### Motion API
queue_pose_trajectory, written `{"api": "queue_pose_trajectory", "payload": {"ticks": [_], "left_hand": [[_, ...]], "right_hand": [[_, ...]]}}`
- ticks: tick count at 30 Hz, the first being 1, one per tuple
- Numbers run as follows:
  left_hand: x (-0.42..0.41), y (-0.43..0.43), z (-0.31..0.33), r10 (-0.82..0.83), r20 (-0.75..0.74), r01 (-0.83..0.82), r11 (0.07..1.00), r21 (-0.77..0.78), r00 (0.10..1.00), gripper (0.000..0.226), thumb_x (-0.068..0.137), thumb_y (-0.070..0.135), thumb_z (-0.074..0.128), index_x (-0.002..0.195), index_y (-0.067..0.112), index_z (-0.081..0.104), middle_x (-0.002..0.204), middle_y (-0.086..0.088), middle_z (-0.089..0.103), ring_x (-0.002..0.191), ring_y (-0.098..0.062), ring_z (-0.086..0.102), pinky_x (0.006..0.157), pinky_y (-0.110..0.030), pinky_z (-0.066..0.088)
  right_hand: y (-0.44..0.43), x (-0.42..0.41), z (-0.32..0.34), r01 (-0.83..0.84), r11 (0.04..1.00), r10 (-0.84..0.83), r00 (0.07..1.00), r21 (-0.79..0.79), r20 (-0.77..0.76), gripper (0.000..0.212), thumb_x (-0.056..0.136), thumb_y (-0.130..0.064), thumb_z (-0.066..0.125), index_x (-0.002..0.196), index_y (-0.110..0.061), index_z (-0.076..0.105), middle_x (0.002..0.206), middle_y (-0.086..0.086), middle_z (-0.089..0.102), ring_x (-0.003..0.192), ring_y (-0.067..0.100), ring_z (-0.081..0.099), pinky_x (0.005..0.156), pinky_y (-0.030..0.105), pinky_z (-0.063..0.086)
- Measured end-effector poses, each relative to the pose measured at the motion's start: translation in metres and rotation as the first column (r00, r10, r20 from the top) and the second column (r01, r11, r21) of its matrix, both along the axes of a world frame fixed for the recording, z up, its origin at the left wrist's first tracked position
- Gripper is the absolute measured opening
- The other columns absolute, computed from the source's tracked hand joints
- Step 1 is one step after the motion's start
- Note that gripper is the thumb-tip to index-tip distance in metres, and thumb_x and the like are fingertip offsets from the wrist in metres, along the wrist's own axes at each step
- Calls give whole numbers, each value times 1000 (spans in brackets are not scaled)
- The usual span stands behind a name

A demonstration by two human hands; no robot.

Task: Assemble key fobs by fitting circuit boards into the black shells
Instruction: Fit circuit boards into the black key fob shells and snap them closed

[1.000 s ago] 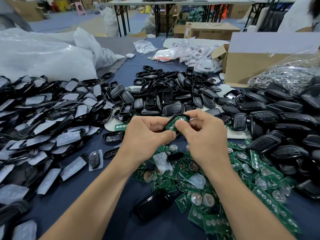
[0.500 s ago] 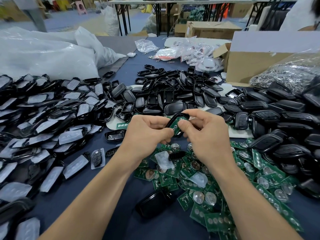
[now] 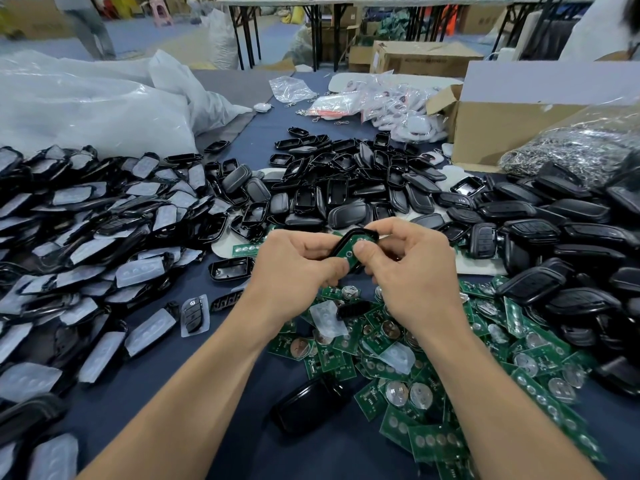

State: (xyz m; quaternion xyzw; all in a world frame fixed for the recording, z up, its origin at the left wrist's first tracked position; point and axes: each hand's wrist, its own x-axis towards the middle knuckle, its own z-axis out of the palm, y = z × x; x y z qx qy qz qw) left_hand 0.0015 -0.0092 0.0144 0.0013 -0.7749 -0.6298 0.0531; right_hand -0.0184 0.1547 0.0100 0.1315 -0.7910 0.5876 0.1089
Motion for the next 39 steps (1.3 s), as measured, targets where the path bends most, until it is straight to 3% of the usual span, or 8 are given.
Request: {"api": "queue_pose_trajectory", "payload": {"ticks": [5, 10, 14, 21, 28, 31, 36, 39], "left_hand": [[-2, 2, -2, 17, -35, -15, 999, 44, 999, 31, 83, -4, 80, 94, 25, 82, 74, -3, 79, 55, -11, 61, 55, -22, 51], [1, -2, 0, -111, 14, 110, 991, 72, 994, 46, 80, -12, 76, 108, 24, 81, 96, -2, 82, 88, -19, 78, 78, -28, 63], [1, -6, 2, -134, 71, 130, 990, 62, 988, 48, 80, -10, 76, 113, 23, 80, 96, -4, 82, 88, -21, 78, 87, -43, 59], [-1, 0, -1, -18, 77, 11, 996, 93, 997, 13, 90, 3, 76, 96, 12, 82, 82, -10, 80, 65, -20, 75, 62, -25, 59], [-2, 2, -3, 70, 11, -70, 997, -21, 997, 20, 90, 1, 75, 94, 20, 82, 76, -1, 80, 61, -18, 75, 59, -26, 61], [1, 2, -1, 15, 8, -14, 997, -71, 1000, 25, 91, 2, 74, 105, 22, 81, 77, 1, 80, 64, -18, 76, 62, -28, 62], [0, -4, 7, -60, 135, 6, 929, 370, 989, 52, 94, -6, 67, 140, 16, 59, 78, -16, 77, 55, -19, 71, 53, -22, 57], [3, -8, 9, -174, 166, 79, 884, 461, 971, 51, 96, -5, 62, 141, 20, 59, 79, -18, 77, 54, -17, 71, 52, -20, 56]], "right_hand": [[0, -1, -1, -69, 997, 69, 997, -20, 39, 11, 86, -18, 77, 81, -27, 72, 62, -10, 70, 51, -1, 56, 52, 12, 43], [2, -6, -2, -35, 986, 59, 987, -162, 147, 12, 84, -17, 74, 83, -29, 75, 65, -4, 71, 56, 6, 58, 60, 31, 51], [3, -8, -4, -21, 978, 69, 973, -210, 222, 12, 85, -14, 75, 84, -26, 76, 64, 0, 70, 56, 15, 55, 59, 41, 49], [2, -5, -4, -48, 991, 73, 976, -123, 204, 10, 84, -18, 76, 80, -27, 74, 61, -3, 68, 56, 10, 55, 58, 33, 49], [-3, -1, 0, -102, 989, 121, 972, -105, 200, 23, 84, -9, 73, 80, -32, 73, 70, -6, 74, 58, 5, 63, 55, 18, 49], [-4, 1, 0, -74, 989, 100, 972, -128, 212, 22, 86, -3, 73, 81, -25, 74, 71, -1, 74, 61, 16, 66, 58, 29, 53], [-7, 4, 10, -100, 817, 382, 831, -567, 404, 20, 84, -7, 70, 99, -16, 78, 94, 11, 69, 81, 25, 54, 78, 37, 47], [-5, 7, 13, -170, 754, 526, 736, -635, 427, 29, 80, -19, 69, 107, -14, 78, 95, 12, 66, 82, 23, 54, 80, 35, 45]]}}
